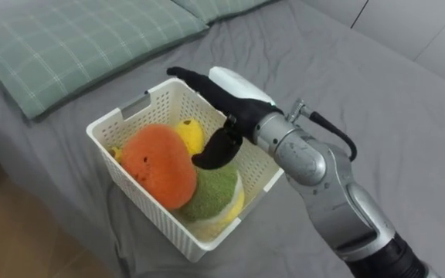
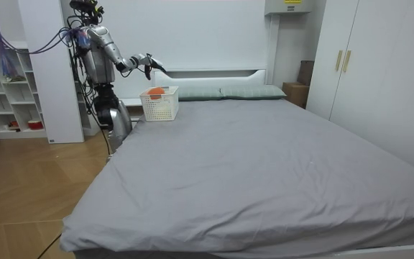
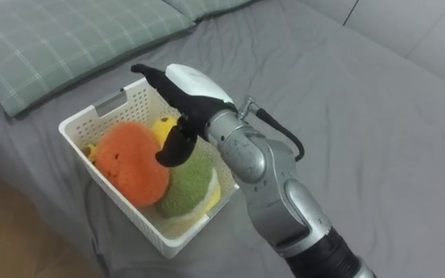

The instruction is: Collect toys from the bed

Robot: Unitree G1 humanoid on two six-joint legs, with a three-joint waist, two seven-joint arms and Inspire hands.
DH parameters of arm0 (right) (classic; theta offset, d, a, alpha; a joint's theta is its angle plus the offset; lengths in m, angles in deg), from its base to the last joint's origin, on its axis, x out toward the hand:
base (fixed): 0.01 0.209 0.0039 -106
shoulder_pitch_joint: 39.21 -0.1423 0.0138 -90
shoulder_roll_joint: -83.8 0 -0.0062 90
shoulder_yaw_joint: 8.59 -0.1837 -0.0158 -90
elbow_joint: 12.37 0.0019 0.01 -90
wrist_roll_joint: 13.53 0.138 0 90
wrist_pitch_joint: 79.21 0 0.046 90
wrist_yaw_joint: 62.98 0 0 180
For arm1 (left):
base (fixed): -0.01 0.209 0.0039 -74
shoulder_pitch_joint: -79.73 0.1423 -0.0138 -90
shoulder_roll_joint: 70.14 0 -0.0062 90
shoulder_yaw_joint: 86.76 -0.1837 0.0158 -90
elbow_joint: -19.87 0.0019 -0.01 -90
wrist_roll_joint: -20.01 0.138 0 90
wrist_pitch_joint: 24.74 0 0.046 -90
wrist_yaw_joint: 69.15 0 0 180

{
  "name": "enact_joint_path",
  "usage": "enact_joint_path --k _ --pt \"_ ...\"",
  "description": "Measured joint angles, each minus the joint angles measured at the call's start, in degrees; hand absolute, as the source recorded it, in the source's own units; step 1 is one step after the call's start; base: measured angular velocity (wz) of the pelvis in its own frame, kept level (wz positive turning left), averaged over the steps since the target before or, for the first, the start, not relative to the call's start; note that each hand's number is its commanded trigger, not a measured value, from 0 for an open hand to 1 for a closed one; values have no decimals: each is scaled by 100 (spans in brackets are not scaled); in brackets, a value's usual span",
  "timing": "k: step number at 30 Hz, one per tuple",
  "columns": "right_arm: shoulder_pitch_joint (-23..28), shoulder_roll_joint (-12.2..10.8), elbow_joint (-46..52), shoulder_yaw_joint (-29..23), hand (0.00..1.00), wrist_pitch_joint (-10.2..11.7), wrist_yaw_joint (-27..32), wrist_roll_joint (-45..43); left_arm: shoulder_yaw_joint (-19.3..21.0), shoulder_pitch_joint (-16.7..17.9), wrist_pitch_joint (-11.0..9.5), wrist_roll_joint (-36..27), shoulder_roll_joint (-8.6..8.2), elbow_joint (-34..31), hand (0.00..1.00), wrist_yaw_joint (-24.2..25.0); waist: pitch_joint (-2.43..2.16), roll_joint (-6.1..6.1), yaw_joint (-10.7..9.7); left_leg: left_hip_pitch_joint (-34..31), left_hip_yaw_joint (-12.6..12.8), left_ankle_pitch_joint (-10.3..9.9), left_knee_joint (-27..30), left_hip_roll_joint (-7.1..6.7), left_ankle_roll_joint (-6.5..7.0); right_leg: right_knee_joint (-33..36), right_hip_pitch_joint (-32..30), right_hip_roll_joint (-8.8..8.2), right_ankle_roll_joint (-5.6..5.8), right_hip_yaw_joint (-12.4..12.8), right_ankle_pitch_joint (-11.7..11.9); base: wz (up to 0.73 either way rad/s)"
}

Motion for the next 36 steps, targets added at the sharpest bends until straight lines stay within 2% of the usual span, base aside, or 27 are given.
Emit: enact_joint_path --k 4,7,11,15,17,19,22,23,24,26,27,28,29,30,32,33,35,36 --pt "0 10 0 -44 0 84 55 71 -3 -20 -38 28 -2 108 0 0 64 111 -128 59 38 -1 0 1 2 0 23 10 0 189 0 -6" --pt "0 26 0 -206 0 202 243 393 -19 -22 -43 -18 -27 118 0 2 85 223 -174 60 107 -3 -2 13 4 3 -23 17 -1 307 1 -11" --pt "15 29 0 -509 0 321 626 939 -67 3 -42 -12 -58 115 0 1 40 364 -303 63 159 -1 -41 23 8 6 -95 16 -1 366 1 -6" --pt "59 27 0 -937 0 513 1028 1477 -107 46 -101 -14 -156 114 0 -6 -19 429 -491 96 277 25 -63 40 29 0 -94 9 1 432 1 -14" --pt "134 35 8 -1241 0 720 1250 1878 -100 161 -268 -20 -169 114 0 -5 -29 434 -617 225 465 23 -158 80 35 -8 -75 30 2 611 3 -37" --pt "340 63 123 -1480 0 821 1427 2198 -70 259 -355 -30 -173 114 0 6 -41 442 -685 318 626 12 -218 118 42 -10 -64 52 6 741 13 -43" --pt "573 176 260 -1800 0 1007 1646 2717 -46 364 -410 -262 -203 110 0 41 -37 471 -1078 339 763 -19 -229 147 54 -2 -108 62 2 848 30 -28" --pt "684 267 300 -1951 0 1071 1725 2998 -33 374 -421 -285 -206 110 0 48 -34 487 -1178 368 849 -28 -246 164 56 -2 -124 73 -3 942 39 -32" --pt "760 300 319 -2044 0 1104 1761 3160 -28 385 -447 -294 -210 110 0 48 -39 496 -1188 398 910 -37 -262 180 56 -1 -131 87 -6 1000 47 -50" --pt "1058 338 338 -2466 0 1243 1935 3706 14 463 -571 -353 -233 109 0 49 -105 557 -1378 444 1077 -54 -316 218 50 -5 -165 122 -11 1198 78 -40" --pt "1122 357 339 -2547 0 1272 2003 3823 7 479 -592 -358 -240 110 0 49 -108 581 -1427 453 1106 -54 -328 221 50 -1 -169 132 -10 1226 79 -29" --pt "1234 403 331 -2709 0 1324 2111 4101 8 552 -637 -357 -261 116 0 51 -115 604 -1537 491 1192 -59 -358 234 51 -1 -169 147 -12 1287 81 -24" --pt "1375 428 273 -2905 0 1426 2146 4395 8 580 -657 -350 -268 103 0 55 -110 637 -1730 511 1207 -63 -370 236 51 -4 -165 152 -13 1315 83 -21" --pt "1465 430 238 -2999 0 1471 2186 4502 7 596 -666 -350 -268 95 0 55 -115 650 -1791 525 1213 -63 -380 237 51 -2 -167 154 -12 1339 83 -15" --pt "1755 450 52 -3304 0 1485 2368 4854 10 639 -731 -361 -263 88 0 54 -107 682 -1986 587 1359 -88 -401 272 35 3 -190 198 -21 1482 88 -30" --pt "1835 442 7 -3389 0 1485 2398 4937 10 639 -744 -362 -259 72 0 54 -108 682 -2041 580 1364 -94 -399 278 32 3 -191 202 -25 1482 90 -17" --pt "2142 440 -163 -3730 0 1513 2555 5075 30 690 -787 -351 -254 46 0 64 -107 680 -2286 594 1396 -116 -399 302 18 3 -204 223 -26 1502 91 -7" --pt "2182 440 -247 -3816 0 1514 2598 5142 32 682 -789 -351 -252 40 0 65 -107 678 -2319 594 1427 -124 -399 312 14 3 -208 233 -29 1529 93 -20"
